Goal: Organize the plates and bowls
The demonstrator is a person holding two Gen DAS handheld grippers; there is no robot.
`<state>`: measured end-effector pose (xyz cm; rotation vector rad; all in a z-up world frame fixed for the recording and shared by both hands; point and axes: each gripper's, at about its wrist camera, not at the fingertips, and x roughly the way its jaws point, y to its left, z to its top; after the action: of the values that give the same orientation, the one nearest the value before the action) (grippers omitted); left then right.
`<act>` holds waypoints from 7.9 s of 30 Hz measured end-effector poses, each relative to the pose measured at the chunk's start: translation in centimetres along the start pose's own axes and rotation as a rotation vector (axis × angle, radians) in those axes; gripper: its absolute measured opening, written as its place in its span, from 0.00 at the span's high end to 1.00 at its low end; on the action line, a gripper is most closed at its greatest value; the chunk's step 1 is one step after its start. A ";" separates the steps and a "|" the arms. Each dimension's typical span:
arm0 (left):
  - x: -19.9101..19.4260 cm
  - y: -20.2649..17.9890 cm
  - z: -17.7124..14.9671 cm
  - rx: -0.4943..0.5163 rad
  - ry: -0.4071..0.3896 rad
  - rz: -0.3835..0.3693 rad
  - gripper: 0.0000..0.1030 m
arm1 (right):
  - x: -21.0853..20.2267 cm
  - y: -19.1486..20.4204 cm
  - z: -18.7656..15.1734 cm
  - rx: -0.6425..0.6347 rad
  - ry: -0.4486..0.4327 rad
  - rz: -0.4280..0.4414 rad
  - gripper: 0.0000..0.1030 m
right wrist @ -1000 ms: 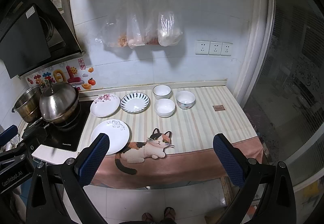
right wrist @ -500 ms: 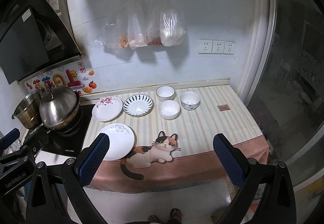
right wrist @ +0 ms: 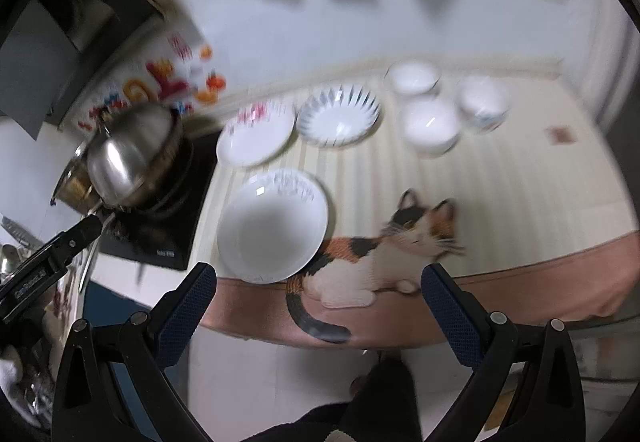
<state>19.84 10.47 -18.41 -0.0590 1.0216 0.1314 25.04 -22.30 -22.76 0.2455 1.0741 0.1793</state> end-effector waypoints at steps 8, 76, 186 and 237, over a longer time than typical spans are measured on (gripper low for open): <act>14.9 1.6 1.1 0.000 0.269 -0.064 0.02 | 18.3 -2.5 4.3 -0.022 0.234 0.115 0.08; 26.3 -18.3 1.5 0.192 0.465 -0.188 0.60 | 26.8 -16.7 5.8 0.132 0.445 0.153 0.80; 22.6 -16.5 1.1 0.217 0.468 -0.227 0.65 | 23.5 -16.6 5.6 0.111 0.322 0.246 0.86; 17.9 -17.2 1.6 0.281 0.421 -0.220 0.65 | 17.7 -13.9 6.4 0.090 0.351 0.047 0.84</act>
<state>32.78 -4.94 -33.06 0.0604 1.4363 -0.2358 39.34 -31.62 -38.76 0.3279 1.4272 0.2217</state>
